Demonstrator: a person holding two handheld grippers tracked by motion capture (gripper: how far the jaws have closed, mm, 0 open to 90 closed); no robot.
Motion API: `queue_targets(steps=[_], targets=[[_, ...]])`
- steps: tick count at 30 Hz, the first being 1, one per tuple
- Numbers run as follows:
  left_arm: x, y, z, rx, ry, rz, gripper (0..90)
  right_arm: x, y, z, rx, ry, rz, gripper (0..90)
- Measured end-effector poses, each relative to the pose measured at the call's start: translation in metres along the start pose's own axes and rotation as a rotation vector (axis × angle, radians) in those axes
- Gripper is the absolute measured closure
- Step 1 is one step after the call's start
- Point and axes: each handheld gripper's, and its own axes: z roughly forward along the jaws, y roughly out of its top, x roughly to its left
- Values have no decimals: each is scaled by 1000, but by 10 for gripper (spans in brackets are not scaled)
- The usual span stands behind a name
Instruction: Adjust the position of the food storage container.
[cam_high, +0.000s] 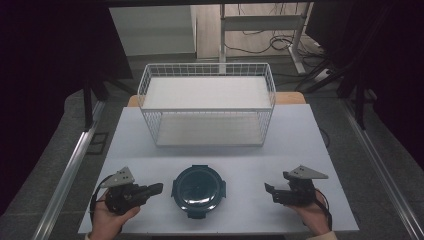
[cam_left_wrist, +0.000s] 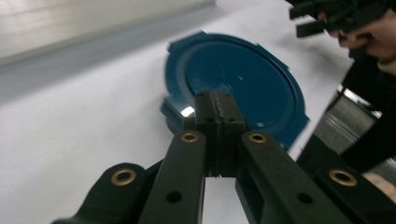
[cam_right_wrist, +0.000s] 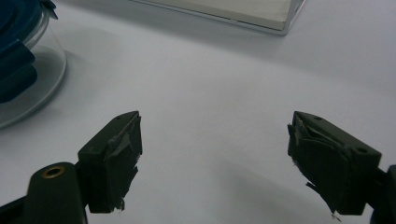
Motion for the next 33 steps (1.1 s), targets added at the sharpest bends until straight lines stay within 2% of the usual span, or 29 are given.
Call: queue_targets(steps=[5, 7, 8, 10, 11, 16, 18, 23, 29, 33], targets=[[-11, -13, 8, 67, -28, 13, 900, 1, 0, 0, -2, 0, -14, 171], [-13, -14, 9, 75, -34, 15, 900, 1, 0, 0, -2, 0, -16, 170], [-17, -18, 13, 89, -67, 27, 900, 2, 0, 0, 0, -3, -22, 170], [-19, -20, 15, 99, -75, 25, 900, 2, 0, 0, 2, -5, -24, 169], [-23, -22, 22, 127, -81, 37, 900, 2, 0, 1, 3, -6, -24, 169], [-29, -26, 35, 180, -72, 65, 900, 2, -1, 1, 9, -12, -30, 168], [-30, -27, 37, 177, -58, 68, 899, 2, -1, 1, 10, -18, -33, 166], [-29, -29, 43, 197, -84, 64, 898, 3, -2, 2, 14, -21, -39, 166], [-30, -32, 53, 243, -87, 85, 898, 2, -2, 2, 20, -34, -41, 165], [-29, -33, 58, 252, -91, 88, 894, 2, -2, 3, 27, -37, -47, 165]])
